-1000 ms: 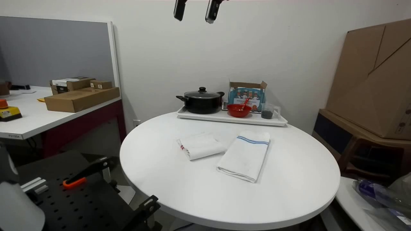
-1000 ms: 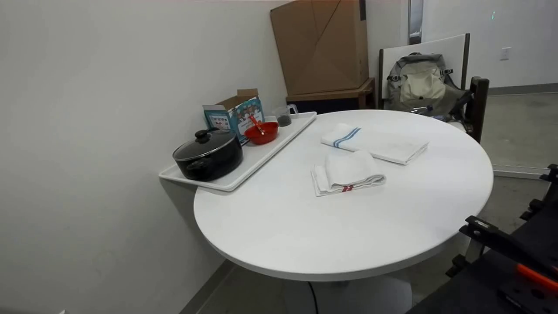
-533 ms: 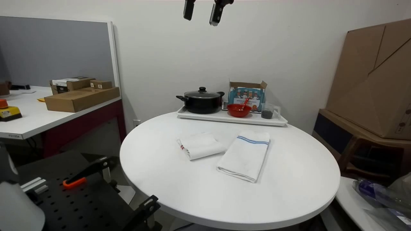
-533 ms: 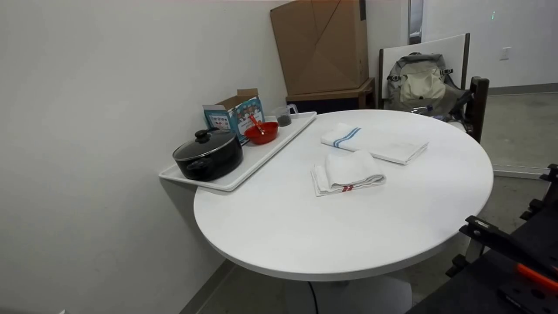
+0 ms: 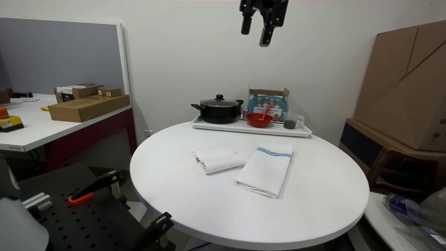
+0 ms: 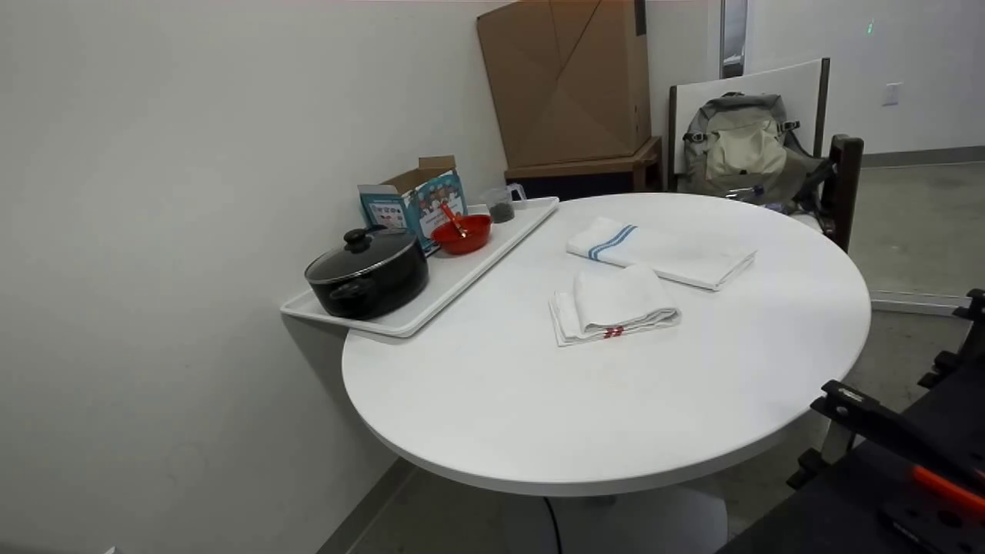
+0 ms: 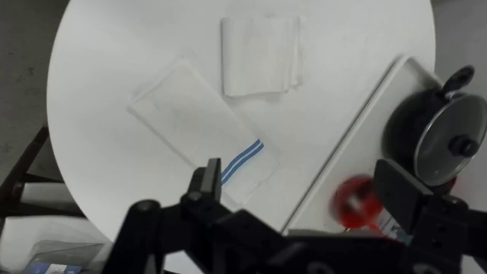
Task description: Fold the tea towel on the right
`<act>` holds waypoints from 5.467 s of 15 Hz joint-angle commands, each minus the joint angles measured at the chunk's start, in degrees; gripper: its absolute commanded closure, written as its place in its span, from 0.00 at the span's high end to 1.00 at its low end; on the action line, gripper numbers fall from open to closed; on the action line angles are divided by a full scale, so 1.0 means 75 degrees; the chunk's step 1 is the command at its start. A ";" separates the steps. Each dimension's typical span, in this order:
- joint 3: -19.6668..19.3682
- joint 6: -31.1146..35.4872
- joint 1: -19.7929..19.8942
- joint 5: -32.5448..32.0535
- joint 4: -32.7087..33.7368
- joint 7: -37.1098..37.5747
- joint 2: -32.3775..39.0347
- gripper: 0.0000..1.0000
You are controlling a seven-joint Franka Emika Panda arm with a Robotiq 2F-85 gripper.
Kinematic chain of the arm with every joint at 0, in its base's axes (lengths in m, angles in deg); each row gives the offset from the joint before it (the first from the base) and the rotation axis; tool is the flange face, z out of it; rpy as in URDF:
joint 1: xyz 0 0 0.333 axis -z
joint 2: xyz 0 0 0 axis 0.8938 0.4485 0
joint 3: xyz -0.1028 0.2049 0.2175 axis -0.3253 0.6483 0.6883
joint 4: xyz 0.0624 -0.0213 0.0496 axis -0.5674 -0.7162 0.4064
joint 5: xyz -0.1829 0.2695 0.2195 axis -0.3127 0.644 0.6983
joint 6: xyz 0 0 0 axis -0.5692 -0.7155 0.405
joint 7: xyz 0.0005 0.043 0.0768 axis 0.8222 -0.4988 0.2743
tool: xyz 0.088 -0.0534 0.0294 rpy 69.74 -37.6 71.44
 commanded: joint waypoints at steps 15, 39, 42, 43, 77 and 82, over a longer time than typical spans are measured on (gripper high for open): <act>-0.0037 0.2397 0.0615 0.1773 0.1009 0.3765 0.3363 1.00; 0.0349 0.5145 0.0287 0.2045 0.0827 0.3677 0.6280 1.00; 0.0344 0.5237 0.0214 0.1979 0.0825 0.3695 0.6506 1.00; 0.0360 0.5199 0.0210 0.1975 0.0829 0.3685 0.6561 1.00; 0.2007 0.6093 0.1118 0.1924 -0.2222 0.0793 0.4007 0.08; 0.2601 0.5505 0.1722 0.2771 -0.3348 -0.0716 0.2191 0.08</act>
